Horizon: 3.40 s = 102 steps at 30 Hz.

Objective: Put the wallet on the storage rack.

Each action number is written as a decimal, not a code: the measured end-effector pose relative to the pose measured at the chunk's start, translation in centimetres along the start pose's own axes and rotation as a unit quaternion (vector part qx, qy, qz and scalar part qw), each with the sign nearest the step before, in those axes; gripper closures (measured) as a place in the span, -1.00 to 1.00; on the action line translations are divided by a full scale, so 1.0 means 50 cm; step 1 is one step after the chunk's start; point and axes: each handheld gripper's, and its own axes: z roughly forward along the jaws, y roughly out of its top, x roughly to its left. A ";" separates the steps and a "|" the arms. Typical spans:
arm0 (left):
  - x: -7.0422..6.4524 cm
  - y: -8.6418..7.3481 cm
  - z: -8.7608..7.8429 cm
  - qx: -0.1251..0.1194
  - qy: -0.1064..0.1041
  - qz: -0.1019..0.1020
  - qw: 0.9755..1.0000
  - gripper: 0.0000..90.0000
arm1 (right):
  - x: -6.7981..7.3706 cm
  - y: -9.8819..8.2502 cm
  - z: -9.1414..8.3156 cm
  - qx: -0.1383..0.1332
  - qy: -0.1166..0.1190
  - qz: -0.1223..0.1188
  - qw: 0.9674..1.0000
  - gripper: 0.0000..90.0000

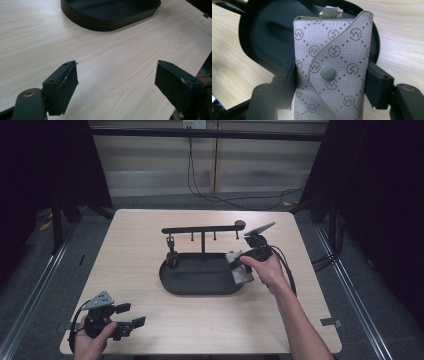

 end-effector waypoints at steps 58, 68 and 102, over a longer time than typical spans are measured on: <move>0.004 -0.002 0.001 0.004 0.001 0.000 1.000 -0.58 | -0.014 -0.004 0.135 -0.039 -0.042 0.013 0.998 -0.47; 0.005 -0.001 0.002 0.005 0.001 -0.001 1.000 -0.58 | -0.014 -0.019 0.105 -0.074 -0.027 0.006 0.997 -0.60; 0.012 -0.003 0.001 0.001 0.011 -0.025 1.000 -0.58 | -0.081 -0.202 -0.055 -0.192 -0.028 -0.023 0.981 -0.59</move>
